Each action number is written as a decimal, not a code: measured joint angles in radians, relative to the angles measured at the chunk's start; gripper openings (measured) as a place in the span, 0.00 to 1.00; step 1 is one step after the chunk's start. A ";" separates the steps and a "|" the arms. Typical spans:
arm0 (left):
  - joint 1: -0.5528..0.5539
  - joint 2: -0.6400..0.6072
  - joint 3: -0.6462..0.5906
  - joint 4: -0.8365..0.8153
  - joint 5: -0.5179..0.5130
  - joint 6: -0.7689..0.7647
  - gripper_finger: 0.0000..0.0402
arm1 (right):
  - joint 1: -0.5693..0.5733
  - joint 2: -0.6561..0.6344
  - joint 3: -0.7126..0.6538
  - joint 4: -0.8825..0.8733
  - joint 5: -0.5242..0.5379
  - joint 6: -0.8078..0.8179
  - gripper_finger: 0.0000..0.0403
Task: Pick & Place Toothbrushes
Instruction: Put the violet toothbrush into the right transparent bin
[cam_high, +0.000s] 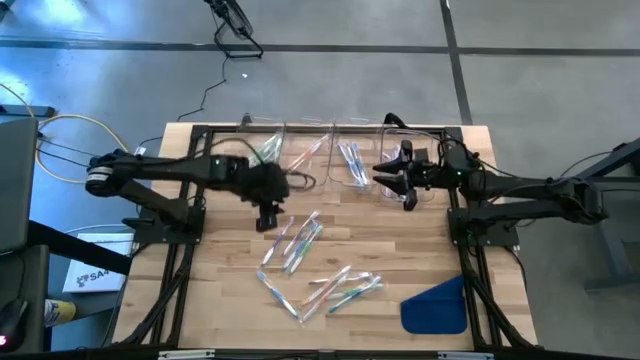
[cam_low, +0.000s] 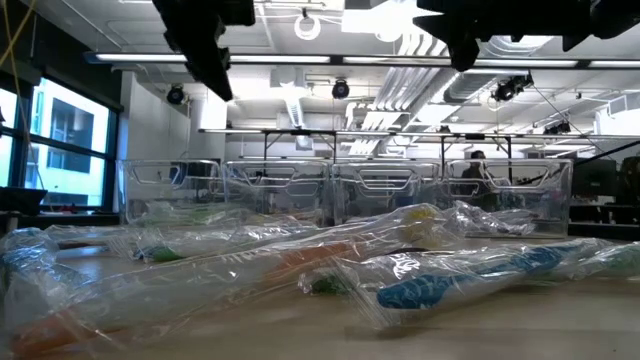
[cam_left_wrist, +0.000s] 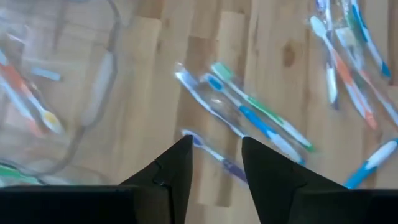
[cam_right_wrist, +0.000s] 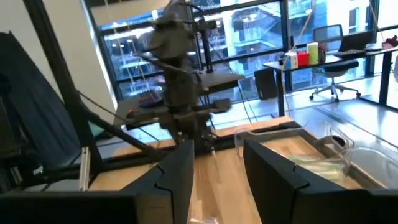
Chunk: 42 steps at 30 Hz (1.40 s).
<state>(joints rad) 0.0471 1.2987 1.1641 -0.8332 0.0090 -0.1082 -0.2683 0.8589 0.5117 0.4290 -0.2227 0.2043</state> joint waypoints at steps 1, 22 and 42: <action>-0.030 0.000 0.000 -0.004 -0.027 -0.037 0.34 | 0.003 0.006 0.000 0.000 0.010 0.000 0.33; -0.282 0.326 -0.001 -0.135 -0.037 -0.494 0.34 | 0.013 0.104 0.000 0.017 0.093 -0.015 0.33; -0.283 0.528 0.000 -0.087 0.103 -0.498 0.34 | 0.014 0.103 0.000 0.031 0.090 0.012 0.30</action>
<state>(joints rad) -0.2356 1.8268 1.1639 -0.9199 0.1120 -0.6064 -0.2546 0.9615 0.5117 0.4603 -0.1327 0.2165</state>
